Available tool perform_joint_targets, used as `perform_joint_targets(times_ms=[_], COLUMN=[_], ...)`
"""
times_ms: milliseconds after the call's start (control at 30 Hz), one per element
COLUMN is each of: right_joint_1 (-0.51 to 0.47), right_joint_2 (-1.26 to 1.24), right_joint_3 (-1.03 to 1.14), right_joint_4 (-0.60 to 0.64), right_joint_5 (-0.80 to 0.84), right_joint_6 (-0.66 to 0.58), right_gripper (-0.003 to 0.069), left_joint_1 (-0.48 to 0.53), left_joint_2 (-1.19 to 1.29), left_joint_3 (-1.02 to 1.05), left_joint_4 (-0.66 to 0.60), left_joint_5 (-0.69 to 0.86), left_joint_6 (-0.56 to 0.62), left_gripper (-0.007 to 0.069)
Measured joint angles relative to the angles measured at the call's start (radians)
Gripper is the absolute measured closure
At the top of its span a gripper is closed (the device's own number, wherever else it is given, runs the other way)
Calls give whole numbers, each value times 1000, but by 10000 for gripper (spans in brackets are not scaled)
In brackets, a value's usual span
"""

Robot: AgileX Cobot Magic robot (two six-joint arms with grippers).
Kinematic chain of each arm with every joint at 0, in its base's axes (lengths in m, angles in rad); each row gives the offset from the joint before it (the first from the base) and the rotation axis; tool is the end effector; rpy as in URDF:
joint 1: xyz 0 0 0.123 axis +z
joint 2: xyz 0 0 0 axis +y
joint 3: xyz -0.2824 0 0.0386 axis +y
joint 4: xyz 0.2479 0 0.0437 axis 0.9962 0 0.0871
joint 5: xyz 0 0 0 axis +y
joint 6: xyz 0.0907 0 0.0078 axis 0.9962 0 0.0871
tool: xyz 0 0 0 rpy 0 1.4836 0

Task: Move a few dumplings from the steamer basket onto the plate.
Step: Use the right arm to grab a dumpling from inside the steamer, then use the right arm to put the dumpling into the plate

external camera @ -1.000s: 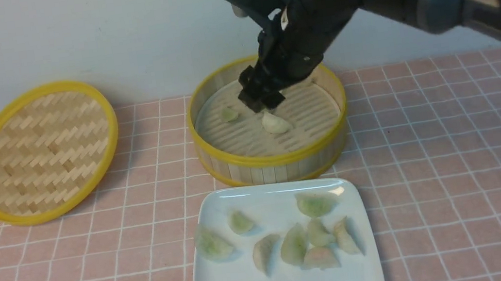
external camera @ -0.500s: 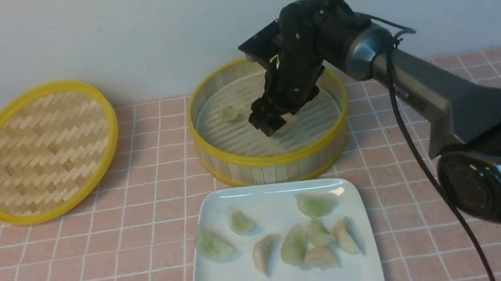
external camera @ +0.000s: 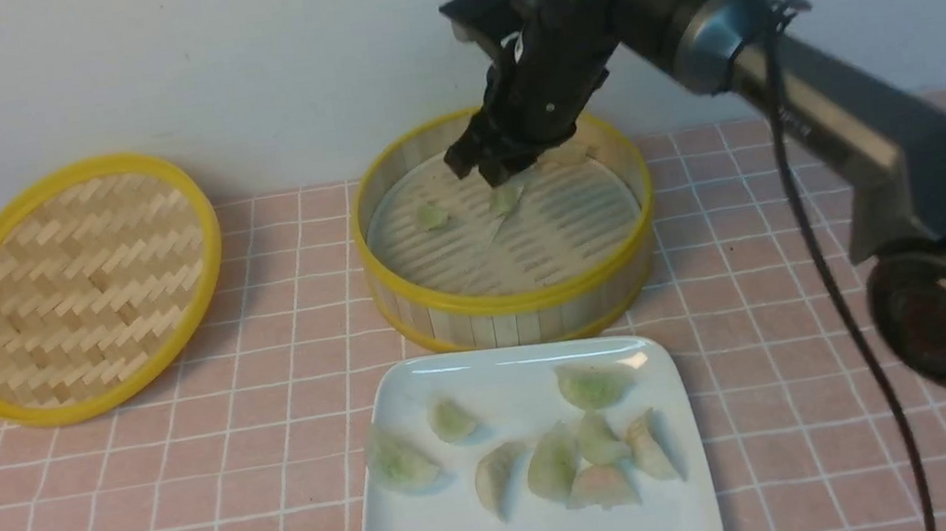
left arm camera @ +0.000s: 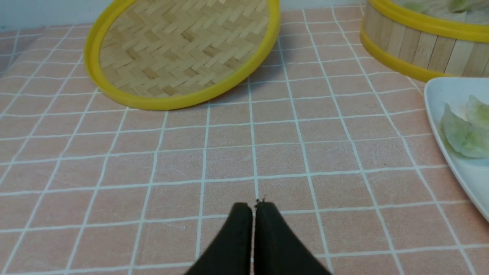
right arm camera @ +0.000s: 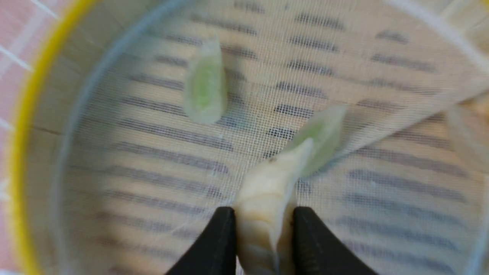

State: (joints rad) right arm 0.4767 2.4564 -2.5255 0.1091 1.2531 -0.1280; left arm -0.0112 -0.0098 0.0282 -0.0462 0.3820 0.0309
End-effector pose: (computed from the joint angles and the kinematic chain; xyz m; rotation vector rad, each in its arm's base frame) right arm 0.4655 0.2510 0.2520 -0.7871 2.5643 0.2603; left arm 0.0524 -0.0022 0.1698 0.0111 1.8837 -0.0321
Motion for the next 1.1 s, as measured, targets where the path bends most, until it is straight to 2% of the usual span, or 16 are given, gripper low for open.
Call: perform_joint_targets(times_ms=[133,167,267,400,533,733,800,900,967,1067,1100], right_joint_1=[0,1,12,62,112,136,136,136,136,136,136], right_joint_2=[-292,-319,-499,-544,-500,-424,-413,-415,-430,-503,-544], right_joint_3=[375,394,703,916,989,978,966,938,918,907,907], right_joint_4=[35,45,144,189,193,183,166,149,135,119,112], right_joint_5=[-6,-6,-5,-41,-136,-275,-271,-206,-130,-54,-43], right_joint_6=[1,1,1,1,-6,-14,-2,-2,1,18,27], right_gripper=[489,489,489,489,473,282,185,136,156,302,374], left_joint_1=[0,0,0,0,0,0,0,0,0,0,0], left_joint_2=[0,0,0,0,0,0,0,0,0,0,0], left_joint_3=[0,0,0,0,0,0,0,0,0,0,0], left_joint_4=[0,0,0,0,0,0,0,0,0,0,0], left_joint_5=[0,0,0,0,0,0,0,0,0,0,0], left_joint_6=[0,0,0,0,0,0,0,0,0,0,0], left_gripper=[631,631,631,631,631,631,631,631,631,631,631])
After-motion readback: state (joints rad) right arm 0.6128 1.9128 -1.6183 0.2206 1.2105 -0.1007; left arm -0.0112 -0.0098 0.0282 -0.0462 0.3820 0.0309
